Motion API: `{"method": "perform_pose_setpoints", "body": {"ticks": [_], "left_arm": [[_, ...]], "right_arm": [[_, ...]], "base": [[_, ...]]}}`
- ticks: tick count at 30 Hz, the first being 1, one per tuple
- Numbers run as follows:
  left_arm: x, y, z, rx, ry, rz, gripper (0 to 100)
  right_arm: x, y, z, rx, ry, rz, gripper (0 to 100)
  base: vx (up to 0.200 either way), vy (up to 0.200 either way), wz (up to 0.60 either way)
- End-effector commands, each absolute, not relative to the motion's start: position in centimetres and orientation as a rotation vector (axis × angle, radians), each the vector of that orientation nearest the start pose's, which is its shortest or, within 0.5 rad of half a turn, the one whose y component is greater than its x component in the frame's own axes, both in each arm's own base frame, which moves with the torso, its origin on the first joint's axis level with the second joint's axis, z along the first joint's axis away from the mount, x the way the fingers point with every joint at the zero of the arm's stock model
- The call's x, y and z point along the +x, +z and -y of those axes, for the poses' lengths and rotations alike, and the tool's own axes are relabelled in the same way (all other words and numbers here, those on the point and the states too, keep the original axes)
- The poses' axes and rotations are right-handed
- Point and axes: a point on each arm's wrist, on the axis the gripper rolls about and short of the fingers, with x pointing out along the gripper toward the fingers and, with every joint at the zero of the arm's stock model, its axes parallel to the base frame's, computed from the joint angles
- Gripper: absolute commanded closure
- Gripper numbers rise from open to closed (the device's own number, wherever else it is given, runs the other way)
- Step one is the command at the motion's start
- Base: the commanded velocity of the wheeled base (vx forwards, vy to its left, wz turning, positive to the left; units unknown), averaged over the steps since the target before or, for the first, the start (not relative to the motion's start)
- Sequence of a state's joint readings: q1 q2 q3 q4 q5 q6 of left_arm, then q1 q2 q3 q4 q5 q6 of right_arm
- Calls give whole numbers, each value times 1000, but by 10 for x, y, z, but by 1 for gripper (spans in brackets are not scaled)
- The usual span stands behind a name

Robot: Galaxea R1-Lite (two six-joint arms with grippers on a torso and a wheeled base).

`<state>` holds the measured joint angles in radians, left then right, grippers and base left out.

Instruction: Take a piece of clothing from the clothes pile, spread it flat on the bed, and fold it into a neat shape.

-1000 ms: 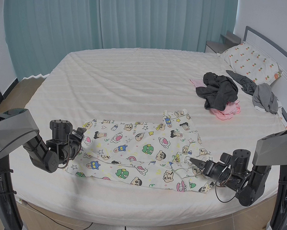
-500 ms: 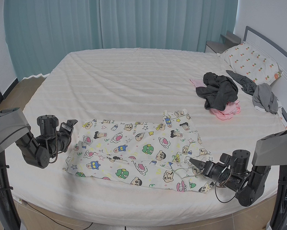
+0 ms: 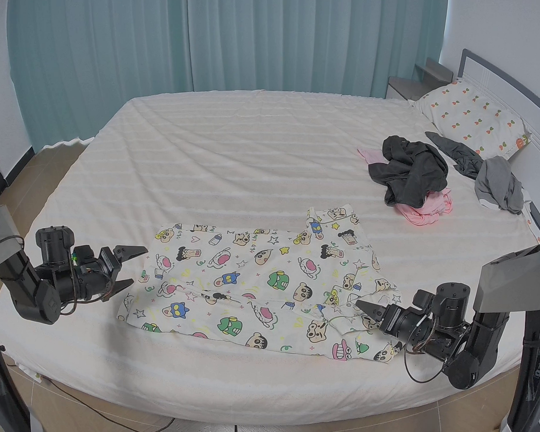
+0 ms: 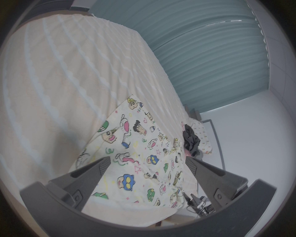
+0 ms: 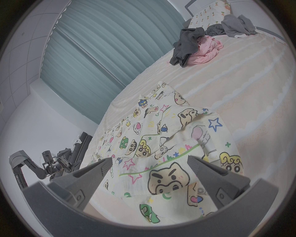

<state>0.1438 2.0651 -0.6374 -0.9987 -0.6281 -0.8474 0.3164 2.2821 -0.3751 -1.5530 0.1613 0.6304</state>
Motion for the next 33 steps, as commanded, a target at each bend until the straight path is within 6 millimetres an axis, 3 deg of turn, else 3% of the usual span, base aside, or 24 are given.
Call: {"method": "perform_pose_setpoints", "body": {"ticks": [1, 3, 4, 10, 16, 27, 33], "left_arm": [[312, 93, -39, -896, -294, -551, 0], [313, 96, -39, -866, -298, -558, 0], [317, 101, -42, -762, -312, -565, 0], [330, 106, -49, -522, -344, -656, 0], [351, 74, -56, -269, -293, -768, 0], [375, 36, -41, -236, -317, -847, 0], [378, 32, -33, -233, -336, -857, 0]], "right_arm": [[287, 2, -101, 583, 356, -490, 0], [287, 2, -101, 583, 356, -490, 0], [287, 2, -100, 583, 355, -492, 0], [287, 3, -100, 581, 354, -489, 0], [286, 2, -101, 580, 355, -493, 0], [285, 2, -103, 579, 360, -496, 0], [285, 2, -103, 579, 360, -496, 0]], "base": [[0, 0, 0], [0, 0, 0], [0, 0, 0], [0, 0, 0], [0, 0, 0], [0, 0, 0], [0, 0, 0]]}}
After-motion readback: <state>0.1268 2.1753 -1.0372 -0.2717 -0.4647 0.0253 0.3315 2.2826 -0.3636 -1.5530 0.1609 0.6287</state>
